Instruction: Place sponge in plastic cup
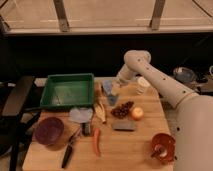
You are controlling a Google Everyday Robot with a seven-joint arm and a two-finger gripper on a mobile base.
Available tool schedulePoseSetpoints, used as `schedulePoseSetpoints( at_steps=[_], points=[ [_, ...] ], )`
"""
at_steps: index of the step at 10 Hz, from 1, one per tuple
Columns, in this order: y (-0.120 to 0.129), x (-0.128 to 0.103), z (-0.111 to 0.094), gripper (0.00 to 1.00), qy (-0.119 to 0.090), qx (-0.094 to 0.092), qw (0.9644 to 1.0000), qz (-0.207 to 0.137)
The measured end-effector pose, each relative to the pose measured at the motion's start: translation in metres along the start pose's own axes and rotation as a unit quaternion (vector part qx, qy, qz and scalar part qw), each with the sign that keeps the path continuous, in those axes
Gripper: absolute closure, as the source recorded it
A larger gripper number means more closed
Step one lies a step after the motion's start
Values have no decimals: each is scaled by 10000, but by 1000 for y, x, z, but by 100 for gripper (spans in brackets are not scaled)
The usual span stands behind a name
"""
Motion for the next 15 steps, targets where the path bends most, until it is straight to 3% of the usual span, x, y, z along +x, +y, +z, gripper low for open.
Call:
schedulePoseSetpoints(
  at_steps=[4,6,11,13,15],
  points=[
    [-4,16,5,99,173,-6,9998,122],
    [-7,27,4,84,230,-20,9995,222],
    [2,39,7,32,402,-311,9983,275],
    [9,39,11,20,460,-436,9978,207],
    [18,40,15,20,479,-570,9971,124]
  ],
)
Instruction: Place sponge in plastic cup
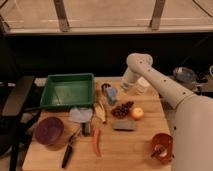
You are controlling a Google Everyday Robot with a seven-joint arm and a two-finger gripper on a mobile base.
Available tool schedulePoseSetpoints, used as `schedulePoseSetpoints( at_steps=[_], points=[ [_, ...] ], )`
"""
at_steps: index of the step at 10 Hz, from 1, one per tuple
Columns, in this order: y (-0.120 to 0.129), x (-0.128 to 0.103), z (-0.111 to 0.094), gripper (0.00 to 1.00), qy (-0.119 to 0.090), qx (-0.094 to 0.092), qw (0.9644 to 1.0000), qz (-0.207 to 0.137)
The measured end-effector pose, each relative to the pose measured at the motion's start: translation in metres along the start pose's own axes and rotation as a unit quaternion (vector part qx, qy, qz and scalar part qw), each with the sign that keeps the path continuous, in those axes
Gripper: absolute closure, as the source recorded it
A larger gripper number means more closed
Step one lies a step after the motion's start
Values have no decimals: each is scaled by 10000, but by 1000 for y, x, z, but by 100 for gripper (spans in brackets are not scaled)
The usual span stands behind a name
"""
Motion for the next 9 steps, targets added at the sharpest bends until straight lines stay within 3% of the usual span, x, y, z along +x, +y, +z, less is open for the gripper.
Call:
schedulePoseSetpoints(
  at_steps=[3,6,9],
  points=[
    [18,-8,-4,20,-60,-108,9996,-257],
    [41,-17,-28,20,-192,19,9984,-529],
    [72,-1,-45,20,-164,167,9968,-763]
  ],
)
